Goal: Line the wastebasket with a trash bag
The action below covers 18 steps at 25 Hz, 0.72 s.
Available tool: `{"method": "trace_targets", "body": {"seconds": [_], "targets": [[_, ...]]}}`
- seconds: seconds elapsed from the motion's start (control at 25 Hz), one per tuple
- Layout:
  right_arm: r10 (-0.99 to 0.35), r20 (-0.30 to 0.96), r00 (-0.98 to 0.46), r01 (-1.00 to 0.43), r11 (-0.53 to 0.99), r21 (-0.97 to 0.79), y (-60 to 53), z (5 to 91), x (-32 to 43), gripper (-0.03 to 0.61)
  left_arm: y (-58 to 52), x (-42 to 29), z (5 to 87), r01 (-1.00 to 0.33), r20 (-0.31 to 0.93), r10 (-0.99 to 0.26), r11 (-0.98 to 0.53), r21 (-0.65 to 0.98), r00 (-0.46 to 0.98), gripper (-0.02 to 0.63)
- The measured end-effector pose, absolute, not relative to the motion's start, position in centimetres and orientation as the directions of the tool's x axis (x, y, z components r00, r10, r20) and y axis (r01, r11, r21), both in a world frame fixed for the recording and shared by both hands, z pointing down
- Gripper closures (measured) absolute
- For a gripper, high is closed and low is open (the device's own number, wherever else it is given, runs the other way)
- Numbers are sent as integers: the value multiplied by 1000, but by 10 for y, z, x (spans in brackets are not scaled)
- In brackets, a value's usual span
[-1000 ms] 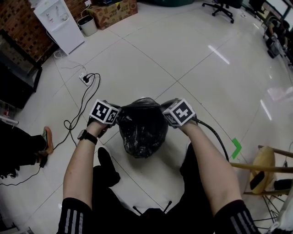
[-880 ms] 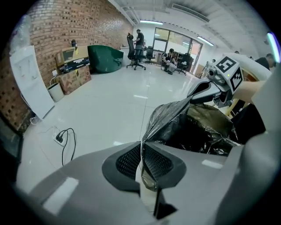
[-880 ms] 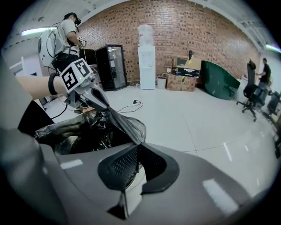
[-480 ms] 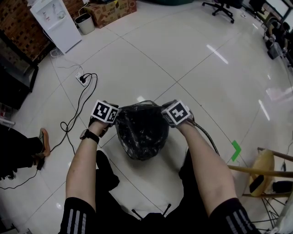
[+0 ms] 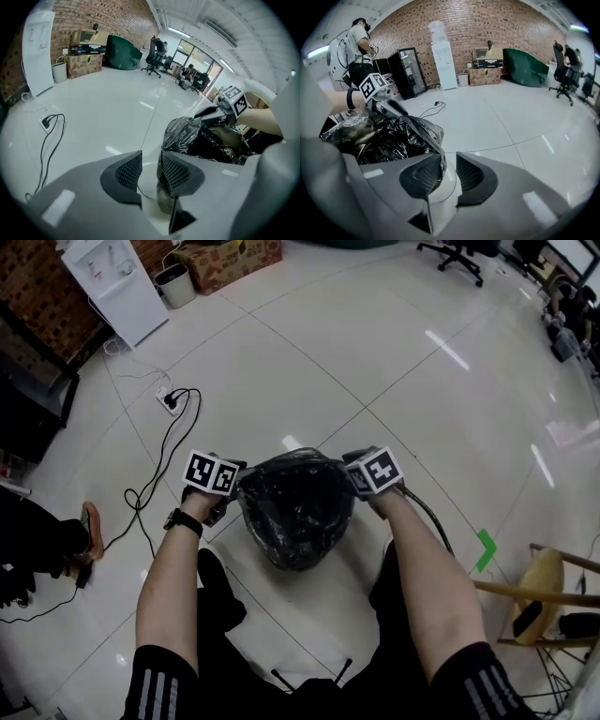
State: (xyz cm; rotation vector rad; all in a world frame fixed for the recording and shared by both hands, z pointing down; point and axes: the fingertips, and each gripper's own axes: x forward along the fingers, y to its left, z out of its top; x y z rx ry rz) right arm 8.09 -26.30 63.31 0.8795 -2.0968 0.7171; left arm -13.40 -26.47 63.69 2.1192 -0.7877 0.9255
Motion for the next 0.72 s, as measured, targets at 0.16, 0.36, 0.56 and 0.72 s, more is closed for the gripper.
{"method": "trace_targets", "body": {"seconds": [0.16,0.36,0.56,0.72], "targets": [[-299,698,-650,-703,586,-403,-256,625,85,445,-264,-133,637,-737,777,-253,-571,362,577,483],[-228,641,-733,-619,613,-491,-239,603,105,388,-262,-135,637,-733,780,-243,-575,362,577,487],[-291,628,-722,-648,603,-465,-243,565,135,390,-260,-140,639,-734,799,-236,-592,334,553,505],[-323,675,-664,-697,595,-400,-235,538,137,390,-261,-139,635,-725,802,-236,-611,318,550,505]]}}
